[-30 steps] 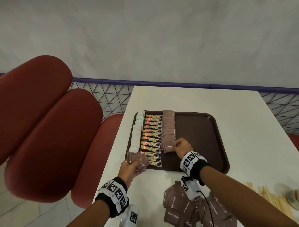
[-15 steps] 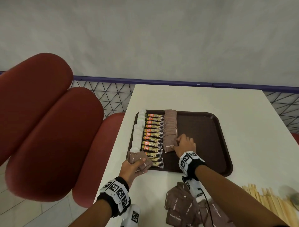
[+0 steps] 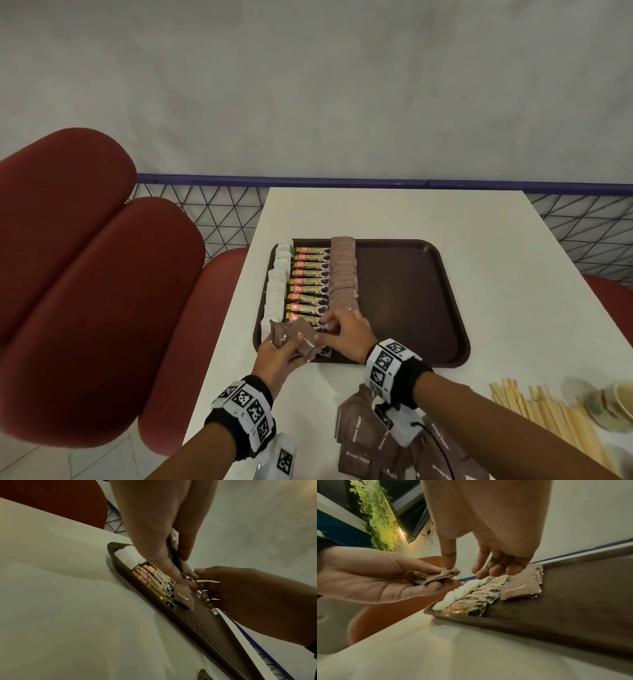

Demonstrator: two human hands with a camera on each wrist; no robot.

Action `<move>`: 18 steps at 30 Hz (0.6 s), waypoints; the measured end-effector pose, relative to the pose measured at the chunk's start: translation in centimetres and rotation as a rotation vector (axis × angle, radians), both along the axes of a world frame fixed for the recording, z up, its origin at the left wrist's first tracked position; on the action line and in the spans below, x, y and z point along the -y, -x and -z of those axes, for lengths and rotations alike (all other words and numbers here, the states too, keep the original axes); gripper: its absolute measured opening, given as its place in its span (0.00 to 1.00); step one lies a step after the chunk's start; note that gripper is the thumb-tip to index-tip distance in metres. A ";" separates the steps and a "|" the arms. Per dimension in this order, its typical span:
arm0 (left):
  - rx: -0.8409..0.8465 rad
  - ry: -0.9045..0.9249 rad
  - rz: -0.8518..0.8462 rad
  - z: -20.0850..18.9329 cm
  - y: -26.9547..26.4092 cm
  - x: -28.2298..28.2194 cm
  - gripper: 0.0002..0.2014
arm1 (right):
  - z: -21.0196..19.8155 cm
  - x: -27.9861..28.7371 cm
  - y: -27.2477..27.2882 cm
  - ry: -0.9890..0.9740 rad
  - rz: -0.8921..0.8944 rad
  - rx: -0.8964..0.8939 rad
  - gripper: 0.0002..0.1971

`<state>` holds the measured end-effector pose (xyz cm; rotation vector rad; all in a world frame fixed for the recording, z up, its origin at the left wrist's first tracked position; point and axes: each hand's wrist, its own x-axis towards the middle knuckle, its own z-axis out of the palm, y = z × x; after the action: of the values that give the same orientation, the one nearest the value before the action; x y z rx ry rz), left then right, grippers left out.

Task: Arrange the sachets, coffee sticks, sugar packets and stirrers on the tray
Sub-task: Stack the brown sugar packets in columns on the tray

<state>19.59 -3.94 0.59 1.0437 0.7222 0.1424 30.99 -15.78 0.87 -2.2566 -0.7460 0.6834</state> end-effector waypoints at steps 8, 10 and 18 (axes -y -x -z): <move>-0.006 0.014 0.040 0.1 -0.4 1.2 0.10 | 1.2 0.6 0.9 -0.091 0.029 -0.220 0.13; -0.023 0.049 0.041 0.0 -0.4 1.1 0.12 | 1.1 0.8 0.6 -0.129 0.075 -0.258 0.14; -0.089 0.028 -0.006 0.4 0.3 0.1 0.14 | 1.1 1.9 -2.7 -0.136 0.289 -0.090 0.05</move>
<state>19.32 -4.08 0.20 1.0265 0.8058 0.0911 33.64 -17.72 -0.25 -2.1367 -0.3990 0.5718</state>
